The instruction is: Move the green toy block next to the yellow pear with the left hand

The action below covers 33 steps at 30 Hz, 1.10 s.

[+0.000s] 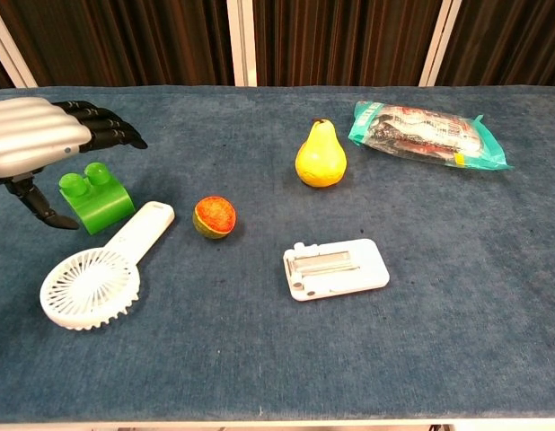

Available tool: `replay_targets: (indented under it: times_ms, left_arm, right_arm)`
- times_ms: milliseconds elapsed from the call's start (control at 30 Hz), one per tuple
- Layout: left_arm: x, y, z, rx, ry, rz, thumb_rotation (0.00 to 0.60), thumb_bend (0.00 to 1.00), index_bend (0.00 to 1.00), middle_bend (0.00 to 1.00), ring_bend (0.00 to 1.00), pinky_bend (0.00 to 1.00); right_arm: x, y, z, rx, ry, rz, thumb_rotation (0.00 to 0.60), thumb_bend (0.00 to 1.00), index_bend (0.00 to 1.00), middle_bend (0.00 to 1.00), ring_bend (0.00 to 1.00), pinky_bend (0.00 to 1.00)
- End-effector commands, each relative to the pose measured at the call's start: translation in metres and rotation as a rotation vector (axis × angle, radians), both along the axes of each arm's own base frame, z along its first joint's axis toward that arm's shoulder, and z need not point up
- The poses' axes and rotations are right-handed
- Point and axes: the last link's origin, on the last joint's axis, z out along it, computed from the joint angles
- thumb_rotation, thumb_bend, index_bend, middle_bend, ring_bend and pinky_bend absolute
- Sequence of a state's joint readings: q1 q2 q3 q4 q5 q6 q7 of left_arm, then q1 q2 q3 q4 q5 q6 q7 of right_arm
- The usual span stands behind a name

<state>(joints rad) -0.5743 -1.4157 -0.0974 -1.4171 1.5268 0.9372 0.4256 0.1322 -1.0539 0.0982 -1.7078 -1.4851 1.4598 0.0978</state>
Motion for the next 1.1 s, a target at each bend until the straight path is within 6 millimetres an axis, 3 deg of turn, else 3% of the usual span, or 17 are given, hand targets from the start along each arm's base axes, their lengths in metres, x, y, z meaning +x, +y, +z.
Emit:
replay_targets:
  times_ms: [33, 300, 467, 667, 900, 1100]
  left_arm:
    - [-0.004, 0.004, -0.001, -0.007, 0.044, 0.012, 0.600, 0.02, 0.12, 0.07, 0.03, 0.09]
    - [-0.012, 0.012, -0.008, -0.041, 0.086, 0.045, 0.600, 0.14, 0.13, 0.09, 0.05, 0.10]
    - [-0.013, 0.017, -0.017, -0.055, 0.141, 0.003, 0.600, 0.21, 0.23, 0.17, 0.13, 0.25]
    - [-0.008, 0.029, -0.017, -0.036, 0.160, 0.008, 0.600, 0.28, 0.44, 0.42, 0.40, 0.52]
    - [0.034, 0.048, -0.008, 0.004, 0.082, -0.061, 0.600, 0.28, 0.46, 0.46, 0.42, 0.53]
    - [0.090, 0.076, -0.026, -0.011, 0.045, -0.125, 0.600, 0.28, 0.46, 0.46, 0.42, 0.53]
  right_arm:
    - [-0.001, 0.001, 0.000, 0.000, -0.001, -0.006, 0.600, 0.13, 0.13, 0.13, 0.00, 0.15]
    - [-0.003, -0.001, -0.005, 0.011, -0.004, -0.014, 0.600, 0.13, 0.13, 0.13, 0.00, 0.15]
    - [-0.002, -0.001, -0.005, 0.014, 0.001, -0.015, 0.600, 0.13, 0.13, 0.13, 0.00, 0.15]
    - [-0.001, -0.001, -0.004, 0.011, 0.003, -0.016, 0.600, 0.14, 0.13, 0.13, 0.00, 0.15]
    - [-0.003, 0.000, -0.006, 0.016, 0.001, -0.026, 0.600, 0.13, 0.13, 0.13, 0.00, 0.15]
    - [-0.004, 0.001, -0.003, 0.010, 0.005, -0.028, 0.600, 0.13, 0.13, 0.13, 0.00, 0.15]
